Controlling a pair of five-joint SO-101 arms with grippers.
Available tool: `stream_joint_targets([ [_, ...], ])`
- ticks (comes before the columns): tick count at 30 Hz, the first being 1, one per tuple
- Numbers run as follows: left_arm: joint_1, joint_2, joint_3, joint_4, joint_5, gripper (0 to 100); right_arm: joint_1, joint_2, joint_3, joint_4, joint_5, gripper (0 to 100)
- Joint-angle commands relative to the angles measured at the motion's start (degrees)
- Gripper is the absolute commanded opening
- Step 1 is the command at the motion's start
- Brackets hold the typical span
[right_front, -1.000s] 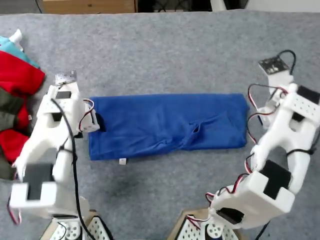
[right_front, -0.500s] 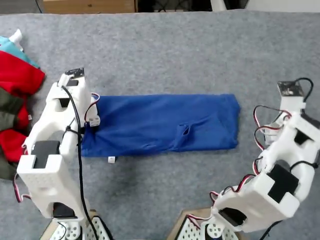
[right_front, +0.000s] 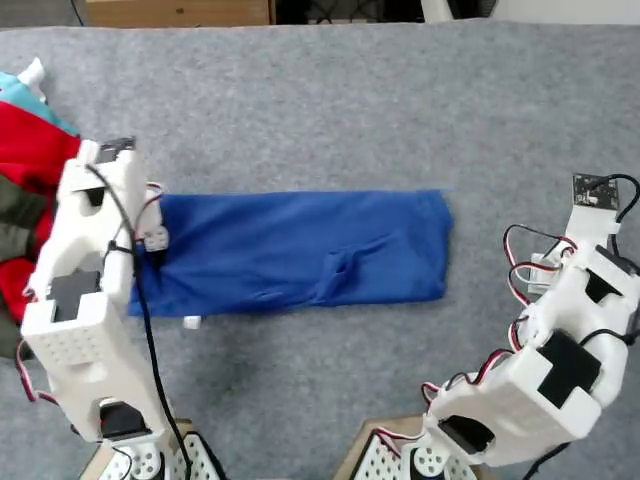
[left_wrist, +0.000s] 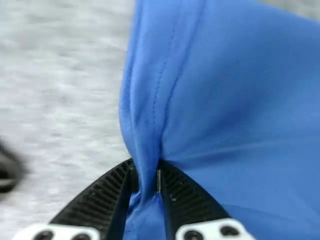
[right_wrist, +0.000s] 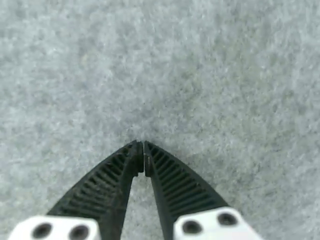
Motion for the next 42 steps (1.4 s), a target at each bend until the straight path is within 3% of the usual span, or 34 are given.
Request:
stream_joint_targets([
  [1, -2.15, -6.86, -1.80, 1.76, -5.27, 3, 0.44, -0.75, -0.04, -1.14, -0.44, 1.5],
  [6, 1.19, -18.20, 0.40, 2.11, -7.03, 3, 0.44, -0.75, 0.31, -1.32, -0.44, 1.5],
  [11, 12.18, -25.58, 5.14, 2.11, -6.07, 3, 0.44, -0.75, 0.40, -1.32, -0.44, 1.5],
  [16, 23.69, -26.55, 5.85, 1.23, -3.08, 3, 0.44, -0.75, 0.48, -1.32, -0.44, 1.5],
  [23, 31.16, -26.46, 2.68, -4.92, 2.55, 3, 0.44, -0.75, 0.48, -1.32, -0.44, 1.5],
  [30, 40.04, -22.86, -6.99, -5.36, 5.89, 3, 0.44, -0.75, 0.57, -1.23, -0.44, 1.5],
  [38, 49.01, -6.68, -25.45, -4.66, 9.85, 3, 0.44, -0.75, 0.57, -1.23, -0.53, 1.5],
  [42, 52.35, 0.79, -35.65, 0.09, 10.46, 3, 0.44, -0.75, 0.57, -1.32, -0.53, 1.5],
])
